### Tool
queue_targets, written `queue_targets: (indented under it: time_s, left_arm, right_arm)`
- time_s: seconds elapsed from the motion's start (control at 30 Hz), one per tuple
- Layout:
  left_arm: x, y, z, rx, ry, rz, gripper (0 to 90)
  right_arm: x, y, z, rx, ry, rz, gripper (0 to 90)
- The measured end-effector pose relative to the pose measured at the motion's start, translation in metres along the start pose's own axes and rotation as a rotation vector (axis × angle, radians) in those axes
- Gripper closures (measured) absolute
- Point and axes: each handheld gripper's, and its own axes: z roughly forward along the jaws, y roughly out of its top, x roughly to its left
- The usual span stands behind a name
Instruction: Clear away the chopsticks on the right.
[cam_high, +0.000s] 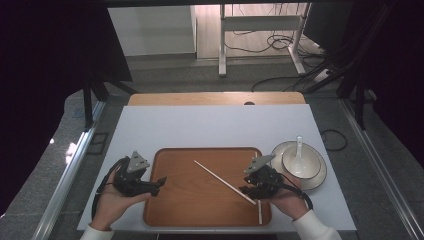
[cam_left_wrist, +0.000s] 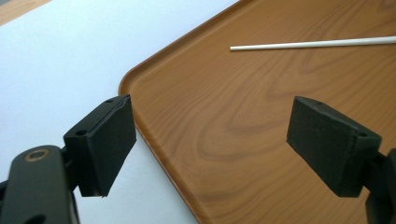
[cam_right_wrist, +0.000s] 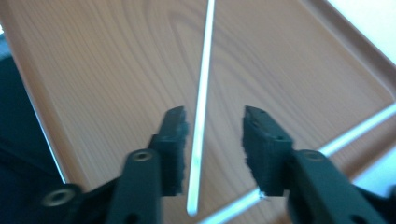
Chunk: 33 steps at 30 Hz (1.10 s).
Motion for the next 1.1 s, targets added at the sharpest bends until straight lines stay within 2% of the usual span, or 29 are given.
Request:
queue_targets:
  time_s: [0.13, 0.2, 0.4, 0.57, 0.7, 0.87, 1.1]
  left_arm:
    - [0.000, 0.000, 0.001, 0.004, 0.001, -0.001, 15.5]
    - [0.000, -0.001, 0.001, 0.004, 0.000, -0.001, 15.5]
    - [-0.001, -0.001, 0.000, 0.004, 0.001, -0.001, 15.5]
    - [0.000, -0.002, 0.001, 0.008, 0.000, 0.001, 15.5]
    - [0.000, -0.002, 0.001, 0.009, -0.001, -0.001, 15.5]
    - [0.000, -0.002, 0.000, 0.009, 0.000, 0.001, 15.5]
    - [0.001, -0.003, 0.000, 0.015, 0.003, -0.003, 15.5]
  right_arm:
    - [-0.001, 0.015, 0.007, -0.019, 0.024, 0.010, 84.3]
    - [0.000, 0.023, 0.013, -0.021, 0.039, 0.008, 89.1]
    - [0.007, 0.045, 0.042, 0.017, 0.085, -0.026, 89.6]
    - [0.008, 0.058, 0.068, 0.047, 0.089, -0.032, 89.6]
    - [0.006, 0.060, 0.084, 0.069, 0.084, -0.026, 89.6]
    - [0.000, 0.061, 0.093, 0.070, 0.064, -0.011, 89.6]
    - [-0.005, 0.058, 0.094, 0.077, 0.047, 0.003, 89.6]
